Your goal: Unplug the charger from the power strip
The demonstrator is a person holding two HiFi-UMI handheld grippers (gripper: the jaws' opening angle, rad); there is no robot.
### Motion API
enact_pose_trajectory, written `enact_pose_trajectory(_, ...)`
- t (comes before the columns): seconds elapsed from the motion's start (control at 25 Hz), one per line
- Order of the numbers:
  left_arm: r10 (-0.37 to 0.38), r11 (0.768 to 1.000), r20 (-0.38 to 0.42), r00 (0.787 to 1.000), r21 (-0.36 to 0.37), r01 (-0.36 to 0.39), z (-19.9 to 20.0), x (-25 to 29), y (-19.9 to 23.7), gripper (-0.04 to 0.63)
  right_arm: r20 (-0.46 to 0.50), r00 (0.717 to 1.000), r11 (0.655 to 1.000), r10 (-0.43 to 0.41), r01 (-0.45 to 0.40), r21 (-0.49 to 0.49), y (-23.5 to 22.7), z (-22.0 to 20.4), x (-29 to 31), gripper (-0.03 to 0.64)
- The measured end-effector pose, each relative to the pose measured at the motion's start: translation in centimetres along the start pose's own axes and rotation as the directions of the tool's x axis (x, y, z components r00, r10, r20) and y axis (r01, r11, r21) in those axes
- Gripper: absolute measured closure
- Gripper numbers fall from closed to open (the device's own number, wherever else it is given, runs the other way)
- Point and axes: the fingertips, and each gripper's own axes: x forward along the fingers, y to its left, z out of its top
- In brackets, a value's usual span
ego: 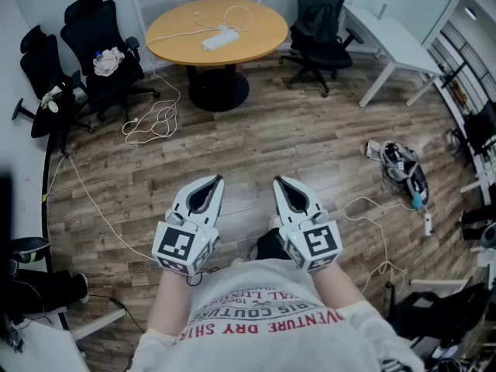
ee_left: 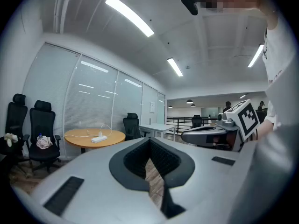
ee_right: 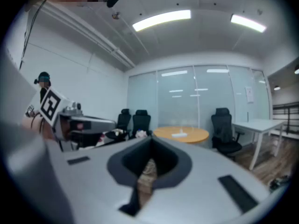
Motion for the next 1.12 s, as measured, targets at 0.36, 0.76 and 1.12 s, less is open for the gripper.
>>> enact_pose_trajectory(0.36,0.013,0.999,-0.016,1.0,-0.037,-0.014,-0.2,0.2,1.4,0.563,-0.019,1.0,1.0,0.01,-0.01,0.01,0.3,0.1,1.3,0.589)
enact_pose_trajectory(0.76,0.044,0.995,-0.065,0.997,-0.082,-0.049,-2.0,4.1,3.0,0.563,-0.031,1.0,1.0,0.005,-0.004,0.019,-3.3,-1.0,4.0,0.588)
enact_pose_trajectory(1.12,0.089,0.993,-0.066,0.994,-0.066,-0.093,-0.7,14.1,4.3,0.563,-0.018,0.999,0.999,0.029,-0.028,0.038,-13.3,-0.3,8.9,0.588)
